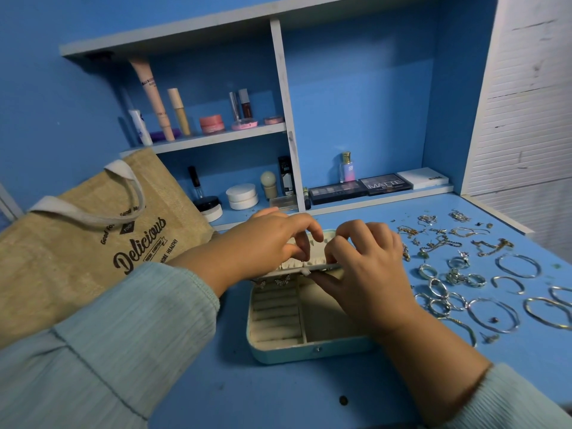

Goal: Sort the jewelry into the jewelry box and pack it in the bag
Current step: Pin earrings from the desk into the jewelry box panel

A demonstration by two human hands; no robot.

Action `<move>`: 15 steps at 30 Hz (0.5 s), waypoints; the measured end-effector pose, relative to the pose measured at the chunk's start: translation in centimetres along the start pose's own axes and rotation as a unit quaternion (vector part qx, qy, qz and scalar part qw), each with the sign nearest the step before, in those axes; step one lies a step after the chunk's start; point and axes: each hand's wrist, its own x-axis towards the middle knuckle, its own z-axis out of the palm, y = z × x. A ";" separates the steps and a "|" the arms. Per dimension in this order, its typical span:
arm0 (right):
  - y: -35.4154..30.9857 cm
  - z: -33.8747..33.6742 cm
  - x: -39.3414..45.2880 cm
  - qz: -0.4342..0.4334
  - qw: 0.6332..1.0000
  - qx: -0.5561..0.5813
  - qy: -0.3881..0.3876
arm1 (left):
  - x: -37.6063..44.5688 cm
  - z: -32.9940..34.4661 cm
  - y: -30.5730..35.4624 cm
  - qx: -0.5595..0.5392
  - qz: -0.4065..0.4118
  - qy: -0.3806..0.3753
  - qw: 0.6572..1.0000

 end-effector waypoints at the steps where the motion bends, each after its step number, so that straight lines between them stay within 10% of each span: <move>1: 0.0 0.0 0.0 0.001 1.000 0.000 0.001 | 0.0 0.0 0.0 0.000 0.000 -0.001 1.000; 15: 0.0 0.2 -0.1 0.001 1.000 -0.001 0.006 | 0.0 -0.1 0.0 -0.040 -0.017 -0.043 0.998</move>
